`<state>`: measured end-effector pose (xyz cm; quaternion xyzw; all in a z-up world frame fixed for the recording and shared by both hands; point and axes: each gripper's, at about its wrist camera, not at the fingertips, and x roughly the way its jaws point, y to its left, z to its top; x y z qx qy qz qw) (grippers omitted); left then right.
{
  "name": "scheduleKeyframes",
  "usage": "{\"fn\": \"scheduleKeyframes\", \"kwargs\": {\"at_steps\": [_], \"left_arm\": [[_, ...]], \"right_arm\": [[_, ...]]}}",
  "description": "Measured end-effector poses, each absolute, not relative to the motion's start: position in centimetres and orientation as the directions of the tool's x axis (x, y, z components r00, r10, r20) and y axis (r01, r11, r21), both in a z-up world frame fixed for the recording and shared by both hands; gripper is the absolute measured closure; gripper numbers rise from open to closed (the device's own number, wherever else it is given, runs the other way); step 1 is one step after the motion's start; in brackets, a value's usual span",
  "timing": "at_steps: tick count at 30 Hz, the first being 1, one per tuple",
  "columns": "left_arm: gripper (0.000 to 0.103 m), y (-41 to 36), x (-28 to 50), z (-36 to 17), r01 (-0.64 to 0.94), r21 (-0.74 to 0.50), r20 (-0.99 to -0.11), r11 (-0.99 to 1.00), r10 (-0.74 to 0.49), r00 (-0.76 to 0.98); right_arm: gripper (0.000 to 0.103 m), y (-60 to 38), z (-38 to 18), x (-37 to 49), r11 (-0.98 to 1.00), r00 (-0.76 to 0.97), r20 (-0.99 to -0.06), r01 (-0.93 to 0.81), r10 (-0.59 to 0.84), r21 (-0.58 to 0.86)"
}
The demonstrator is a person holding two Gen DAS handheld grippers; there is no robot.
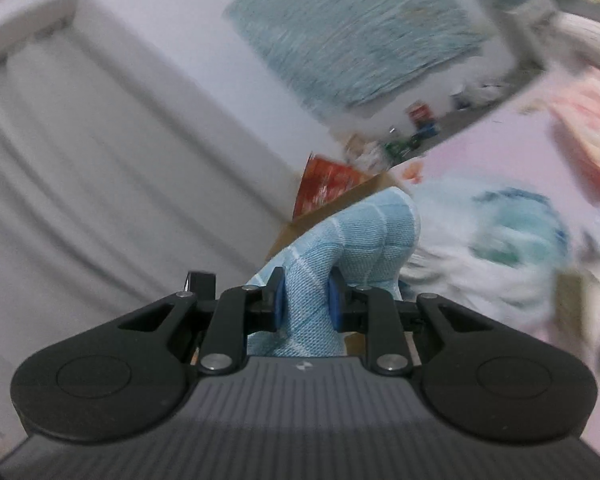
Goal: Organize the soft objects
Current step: 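Release the towel roll into the box with the left tool while the right tool drops the blue towel in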
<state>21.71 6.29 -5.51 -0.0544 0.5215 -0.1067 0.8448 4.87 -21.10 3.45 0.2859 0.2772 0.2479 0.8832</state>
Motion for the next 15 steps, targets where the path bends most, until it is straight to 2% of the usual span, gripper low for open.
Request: {"fn": "scheduleKeyframes", "kwargs": {"at_steps": [2, 4, 9, 12, 15], "left_arm": [[0.060, 6.7, 21.8, -5.5, 0.120, -0.214, -0.866, 0.969, -0.245, 0.437], [0.060, 7.1, 21.7, -5.4, 0.113, -0.224, -0.861, 0.968, -0.251, 0.442], [0.060, 8.4, 21.5, -5.1, 0.102, -0.244, -0.851, 0.964, -0.263, 0.455], [0.060, 9.1, 21.4, -5.1, 0.096, -0.268, -0.845, 0.959, -0.281, 0.454], [0.060, 9.3, 21.5, -5.1, 0.098, -0.272, -0.842, 0.957, -0.286, 0.457]], "right_arm": [[0.083, -18.3, 4.2, 7.3, 0.763, 0.688, -0.421, -0.307, 0.591, 0.569], [0.083, -15.1, 4.8, 10.1, 0.828, 0.645, -0.533, -0.328, 0.548, 0.454], [0.083, -7.6, 5.0, 15.1, 0.900, 0.556, -0.765, -0.431, 0.325, 0.070], [0.083, -2.5, 4.3, 16.0, 0.838, 0.533, -0.827, -0.523, 0.180, -0.155], [0.082, 1.7, 2.6, 16.5, 0.747, 0.515, -0.854, -0.597, 0.077, -0.293]]}}
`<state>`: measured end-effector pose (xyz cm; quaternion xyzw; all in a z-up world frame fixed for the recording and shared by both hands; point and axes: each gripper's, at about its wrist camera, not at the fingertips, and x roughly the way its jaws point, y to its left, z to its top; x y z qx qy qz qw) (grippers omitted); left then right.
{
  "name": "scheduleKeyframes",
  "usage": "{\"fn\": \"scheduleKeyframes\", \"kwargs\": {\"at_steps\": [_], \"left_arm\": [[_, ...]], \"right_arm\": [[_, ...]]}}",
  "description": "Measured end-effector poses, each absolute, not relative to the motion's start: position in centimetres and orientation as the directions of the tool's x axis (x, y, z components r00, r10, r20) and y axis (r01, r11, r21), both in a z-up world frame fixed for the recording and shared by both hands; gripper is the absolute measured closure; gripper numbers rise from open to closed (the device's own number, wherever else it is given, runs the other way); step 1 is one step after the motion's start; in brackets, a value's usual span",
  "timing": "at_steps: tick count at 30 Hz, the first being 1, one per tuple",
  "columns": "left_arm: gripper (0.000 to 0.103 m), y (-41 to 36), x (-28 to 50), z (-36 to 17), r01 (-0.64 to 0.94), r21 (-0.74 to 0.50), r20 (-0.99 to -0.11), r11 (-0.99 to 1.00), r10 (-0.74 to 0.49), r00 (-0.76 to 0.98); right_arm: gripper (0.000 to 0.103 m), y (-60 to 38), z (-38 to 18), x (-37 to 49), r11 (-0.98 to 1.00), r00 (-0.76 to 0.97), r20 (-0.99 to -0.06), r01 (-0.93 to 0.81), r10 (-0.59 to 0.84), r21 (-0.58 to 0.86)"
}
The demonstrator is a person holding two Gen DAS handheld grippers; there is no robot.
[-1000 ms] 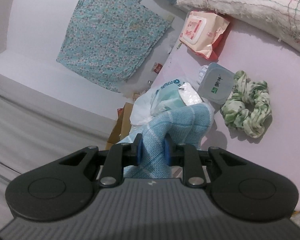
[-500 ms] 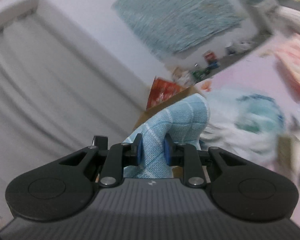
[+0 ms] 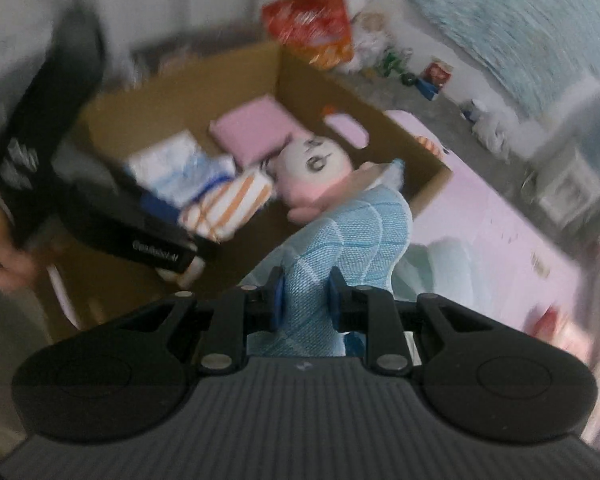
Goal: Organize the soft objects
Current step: 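Release the towel roll into the box with the left tool while the right tool drops the blue towel in, then move both tools back toward the gold box and green scrunchie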
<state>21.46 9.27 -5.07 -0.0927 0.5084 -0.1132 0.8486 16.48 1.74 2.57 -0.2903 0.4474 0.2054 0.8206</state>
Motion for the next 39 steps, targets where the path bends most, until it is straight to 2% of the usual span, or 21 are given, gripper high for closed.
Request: {"fn": "scheduleKeyframes", "kwargs": {"at_steps": [2, 4, 8, 10, 15, 19, 23, 29, 31, 36, 39], "left_arm": [[0.060, 9.3, 21.5, -5.1, 0.098, -0.276, -0.840, 0.956, -0.290, 0.459], [0.060, 9.4, 21.4, -5.2, 0.100, -0.280, -0.838, 0.955, -0.293, 0.460], [0.060, 9.8, 21.4, -5.5, 0.095, -0.297, -0.835, 0.950, -0.307, 0.456], [0.060, 10.0, 21.4, -5.6, 0.094, -0.310, -0.834, 0.946, -0.318, 0.451], [0.060, 10.0, 21.4, -5.7, 0.101, -0.311, -0.833, 0.945, -0.323, 0.449], [0.060, 9.5, 21.4, -5.9, 0.118, -0.298, -0.840, 0.947, -0.319, 0.438], [0.060, 8.3, 21.6, -6.1, 0.162, -0.267, -0.852, 0.950, -0.312, 0.420], [0.057, 6.2, 22.2, -6.6, 0.218, -0.204, -0.895, 0.954, -0.272, 0.354], [0.054, 5.9, 22.2, -6.3, 0.209, -0.183, -0.898, 0.961, -0.250, 0.363], [0.035, 6.0, 21.0, -4.6, 0.198, -0.167, -0.882, 0.966, -0.236, 0.407], [0.030, 6.7, 20.0, -3.0, 0.182, -0.166, -0.863, 0.969, -0.232, 0.449]], "right_arm": [[0.081, 3.6, 1.5, 17.0, 0.704, 0.501, -0.864, -0.630, 0.047, -0.327], [0.079, 4.5, 1.1, 17.4, 0.707, 0.475, -0.877, -0.642, 0.063, -0.297], [0.073, 3.3, 1.0, 18.4, 0.774, 0.404, -0.899, -0.620, 0.172, -0.131], [0.062, 1.7, 1.3, 18.9, 0.813, 0.373, -0.894, -0.582, 0.248, -0.018], [0.058, -3.4, 3.4, 19.1, 0.858, 0.392, -0.813, -0.457, 0.430, 0.233], [0.058, -7.3, 5.4, 17.3, 0.846, 0.444, -0.733, -0.398, 0.516, 0.354], [0.055, -10.8, 6.5, 14.4, 0.833, 0.486, -0.679, -0.367, 0.551, 0.413], [0.052, -14.8, 6.0, 10.4, 0.832, 0.509, -0.658, -0.317, 0.555, 0.456], [0.049, -15.8, 5.8, 9.2, 0.837, 0.529, -0.650, -0.305, 0.546, 0.455], [0.042, -18.5, 5.3, 6.6, 0.838, 0.573, -0.620, -0.272, 0.536, 0.473], [0.038, -20.6, 5.3, 4.8, 0.834, 0.614, -0.587, -0.243, 0.528, 0.496]]}}
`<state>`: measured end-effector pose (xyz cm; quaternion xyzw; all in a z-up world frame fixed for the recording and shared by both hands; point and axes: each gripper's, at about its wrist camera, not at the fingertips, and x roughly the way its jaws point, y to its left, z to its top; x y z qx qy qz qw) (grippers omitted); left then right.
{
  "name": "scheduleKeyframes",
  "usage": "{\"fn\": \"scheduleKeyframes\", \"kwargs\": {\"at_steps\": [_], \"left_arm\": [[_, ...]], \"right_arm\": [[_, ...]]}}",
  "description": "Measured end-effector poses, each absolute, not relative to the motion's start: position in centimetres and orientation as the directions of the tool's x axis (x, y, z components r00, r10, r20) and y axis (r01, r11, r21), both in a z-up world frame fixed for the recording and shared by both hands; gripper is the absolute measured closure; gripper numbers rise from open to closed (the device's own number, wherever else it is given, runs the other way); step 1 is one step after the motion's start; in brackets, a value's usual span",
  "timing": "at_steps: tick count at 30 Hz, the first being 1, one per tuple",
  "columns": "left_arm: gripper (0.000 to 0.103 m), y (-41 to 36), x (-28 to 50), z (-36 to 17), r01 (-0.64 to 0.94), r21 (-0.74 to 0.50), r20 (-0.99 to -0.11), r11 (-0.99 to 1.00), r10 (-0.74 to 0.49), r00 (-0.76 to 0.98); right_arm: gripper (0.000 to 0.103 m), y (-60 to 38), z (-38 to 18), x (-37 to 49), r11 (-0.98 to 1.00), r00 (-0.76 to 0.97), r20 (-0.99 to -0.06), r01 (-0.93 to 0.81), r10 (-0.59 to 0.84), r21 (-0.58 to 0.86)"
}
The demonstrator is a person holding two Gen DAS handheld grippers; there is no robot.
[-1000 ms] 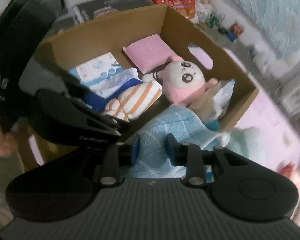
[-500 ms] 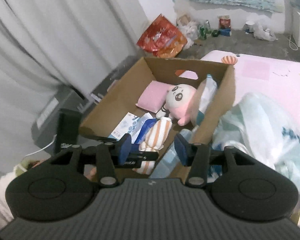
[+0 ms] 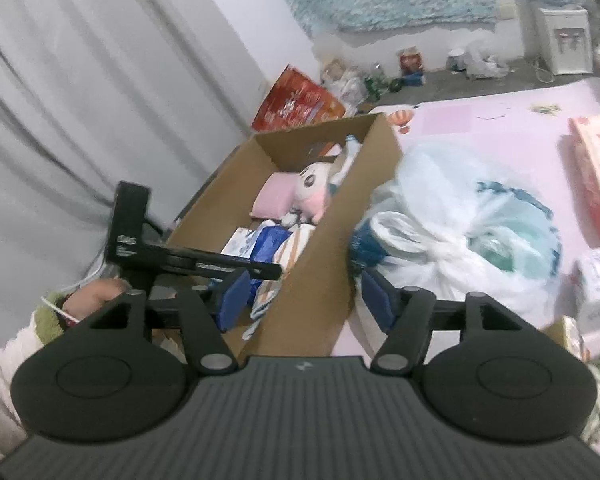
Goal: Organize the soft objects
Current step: 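Move both tools back toward the gold box and green scrunchie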
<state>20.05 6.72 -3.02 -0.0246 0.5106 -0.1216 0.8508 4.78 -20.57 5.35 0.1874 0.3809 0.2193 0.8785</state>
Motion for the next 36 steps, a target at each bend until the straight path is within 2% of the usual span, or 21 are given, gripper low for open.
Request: {"fn": "scheduleKeyframes", "kwargs": {"at_steps": [7, 9, 11, 18, 22, 28, 33, 36], "left_arm": [[0.019, 7.6, 15.1, 2.0, 0.159, -0.201, -0.763, 0.967, -0.257, 0.593], [0.013, 7.5, 13.2, 3.5, 0.168, -0.219, -0.727, 0.961, -0.275, 0.629], [0.011, 6.9, 11.3, 4.9, 0.177, -0.228, -0.691, 0.957, -0.287, 0.663], [0.002, 1.3, 5.5, 7.6, 0.373, -0.256, -0.584, 0.892, -0.450, 0.676], [0.002, -4.0, 4.3, 7.4, 0.504, -0.256, -0.591, 0.825, -0.546, 0.594], [0.002, -10.9, 3.4, 4.9, 0.596, -0.281, -0.639, 0.752, -0.610, 0.469], [0.003, -15.1, 4.0, 1.2, 0.570, -0.362, -0.692, 0.738, -0.622, 0.366], [0.003, -16.9, 5.2, -0.8, 0.516, -0.383, -0.713, 0.766, -0.600, 0.362]], "right_arm": [[0.028, -26.6, 4.8, -1.0, 0.814, 0.733, -0.497, -0.131, 0.464, 0.566], [0.028, -28.4, 4.4, -2.5, 0.803, 0.760, -0.480, -0.091, 0.438, 0.588], [0.027, -30.4, 3.7, -4.3, 0.785, 0.786, -0.463, -0.046, 0.410, 0.617], [0.027, -34.4, 0.6, -8.9, 0.706, 0.843, -0.415, 0.061, 0.342, 0.706], [0.027, -35.4, -0.9, -10.4, 0.672, 0.855, -0.404, 0.090, 0.326, 0.735], [0.027, -37.3, -2.9, -12.2, 0.629, 0.867, -0.397, 0.131, 0.303, 0.766], [0.027, -38.9, -4.6, -12.9, 0.597, 0.867, -0.409, 0.174, 0.284, 0.784], [0.027, -39.5, -5.3, -13.0, 0.609, 0.861, -0.434, 0.200, 0.265, 0.768]]}}
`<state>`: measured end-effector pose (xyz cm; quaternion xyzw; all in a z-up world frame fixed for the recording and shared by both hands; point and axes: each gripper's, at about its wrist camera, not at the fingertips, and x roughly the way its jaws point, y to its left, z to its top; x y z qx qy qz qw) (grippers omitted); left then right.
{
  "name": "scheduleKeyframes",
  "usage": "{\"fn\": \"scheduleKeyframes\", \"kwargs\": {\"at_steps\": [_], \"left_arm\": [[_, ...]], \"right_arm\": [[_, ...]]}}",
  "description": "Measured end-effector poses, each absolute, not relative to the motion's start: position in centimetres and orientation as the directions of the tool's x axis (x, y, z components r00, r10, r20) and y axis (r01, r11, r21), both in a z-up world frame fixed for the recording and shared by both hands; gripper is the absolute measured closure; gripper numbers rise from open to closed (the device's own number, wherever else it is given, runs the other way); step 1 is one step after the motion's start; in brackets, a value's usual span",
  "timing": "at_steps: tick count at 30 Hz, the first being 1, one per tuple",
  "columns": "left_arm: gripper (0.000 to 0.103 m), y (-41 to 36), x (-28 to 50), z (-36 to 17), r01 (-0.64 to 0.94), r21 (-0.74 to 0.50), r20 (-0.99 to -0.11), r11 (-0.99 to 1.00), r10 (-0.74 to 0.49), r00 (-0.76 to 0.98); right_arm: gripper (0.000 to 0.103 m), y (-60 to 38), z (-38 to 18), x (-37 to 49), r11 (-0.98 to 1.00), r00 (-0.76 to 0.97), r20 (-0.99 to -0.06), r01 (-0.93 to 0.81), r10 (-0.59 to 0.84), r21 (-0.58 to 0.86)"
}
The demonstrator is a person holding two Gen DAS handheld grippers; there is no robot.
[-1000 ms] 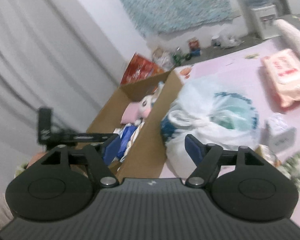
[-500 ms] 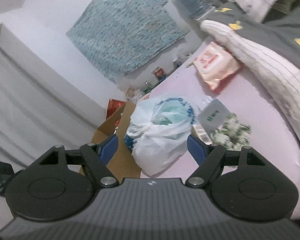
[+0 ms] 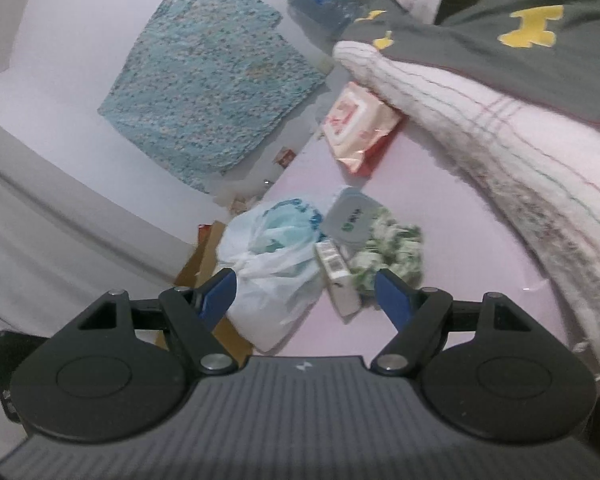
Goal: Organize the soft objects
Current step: 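Move both tools back toward the gold box and green scrunchie, then grasp the gold box with the left tool while the right tool grasps the green scrunchie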
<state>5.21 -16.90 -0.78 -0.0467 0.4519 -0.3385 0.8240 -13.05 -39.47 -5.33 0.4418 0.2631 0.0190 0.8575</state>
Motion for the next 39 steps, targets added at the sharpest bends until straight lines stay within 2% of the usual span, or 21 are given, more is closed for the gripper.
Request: {"fn": "scheduleKeyframes", "kwargs": {"at_steps": [7, 12, 24, 26, 28, 32, 34, 39], "left_arm": [[0.006, -19.1, 9.5, -3.9, 0.352, -0.429, -0.727, 0.832, -0.549, 0.413], [0.019, -20.3, 12.6, -6.5, 0.280, -0.448, -0.755, 0.849, -0.527, 0.391], [0.037, -21.4, 16.7, -10.9, 0.239, -0.449, -0.804, 0.861, -0.506, 0.312], [0.036, -21.3, 16.9, -11.2, 0.239, -0.467, -0.798, 0.852, -0.522, 0.301], [0.037, -21.3, 16.9, -11.3, 0.247, -0.472, -0.794, 0.847, -0.529, 0.300], [0.039, -21.3, 16.7, -11.2, 0.278, -0.462, -0.790, 0.842, -0.533, 0.302], [0.039, -21.2, 16.6, -11.1, 0.282, -0.456, -0.793, 0.844, -0.529, 0.300], [0.039, -20.6, 15.3, -10.6, 0.309, -0.419, -0.815, 0.854, -0.504, 0.285]], "right_arm": [[0.027, -39.6, -6.1, -12.7, 0.679, 0.840, -0.490, 0.220, 0.233, 0.700], [0.027, -38.6, -6.3, -10.9, 0.768, 0.808, -0.553, 0.219, 0.203, 0.602], [0.028, -35.9, -8.8, -4.3, 0.934, 0.723, -0.678, 0.139, 0.132, 0.330], [0.035, -35.6, -9.6, -3.5, 0.945, 0.703, -0.702, 0.143, 0.113, 0.295], [0.057, -35.4, -10.5, -3.0, 0.946, 0.683, -0.720, 0.135, 0.127, 0.295], [0.079, -35.2, -11.0, -3.2, 0.940, 0.670, -0.727, 0.130, 0.151, 0.315], [0.083, -35.2, -11.0, -3.7, 0.934, 0.666, -0.730, 0.140, 0.157, 0.329], [0.083, -35.0, -10.7, -6.3, 0.926, 0.649, -0.744, 0.162, 0.161, 0.342]]}}
